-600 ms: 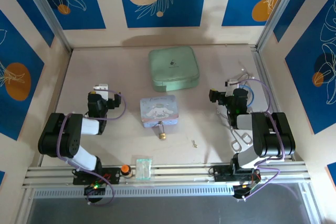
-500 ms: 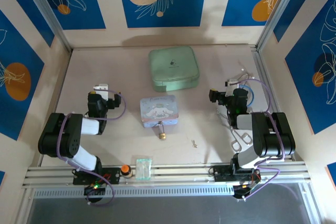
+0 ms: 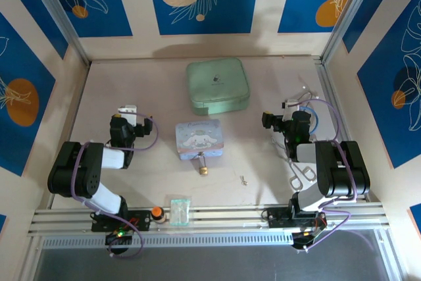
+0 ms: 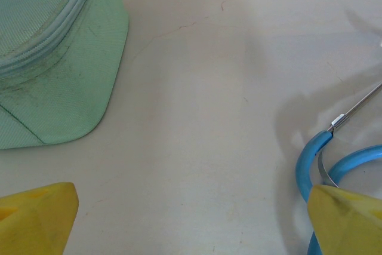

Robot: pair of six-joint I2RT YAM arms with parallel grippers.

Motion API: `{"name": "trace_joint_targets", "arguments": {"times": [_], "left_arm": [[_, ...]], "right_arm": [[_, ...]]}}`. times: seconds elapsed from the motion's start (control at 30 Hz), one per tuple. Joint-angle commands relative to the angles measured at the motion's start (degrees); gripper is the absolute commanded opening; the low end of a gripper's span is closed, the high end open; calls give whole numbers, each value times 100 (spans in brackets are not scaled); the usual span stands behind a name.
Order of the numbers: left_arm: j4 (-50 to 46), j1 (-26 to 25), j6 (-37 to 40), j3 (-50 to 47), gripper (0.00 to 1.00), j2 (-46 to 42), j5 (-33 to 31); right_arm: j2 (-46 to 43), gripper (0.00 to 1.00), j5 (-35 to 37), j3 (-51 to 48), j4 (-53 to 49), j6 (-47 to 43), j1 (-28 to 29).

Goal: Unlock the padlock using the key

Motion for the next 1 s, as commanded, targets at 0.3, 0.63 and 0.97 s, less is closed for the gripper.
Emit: {"name": "trace_joint_targets", "arguments": {"times": [0.3, 0.63, 0.97], "left_arm": [[-35, -23, 121, 164, 100, 64, 248], [-23, -15, 103, 148, 100, 57, 286], [-371, -14, 199, 164, 99, -339, 538]], "right_arm": [[71, 99, -94, 138, 138, 60, 36], [58, 99, -109, 128, 163, 61, 36], [-162, 99, -14, 142, -26, 178, -6]]}}
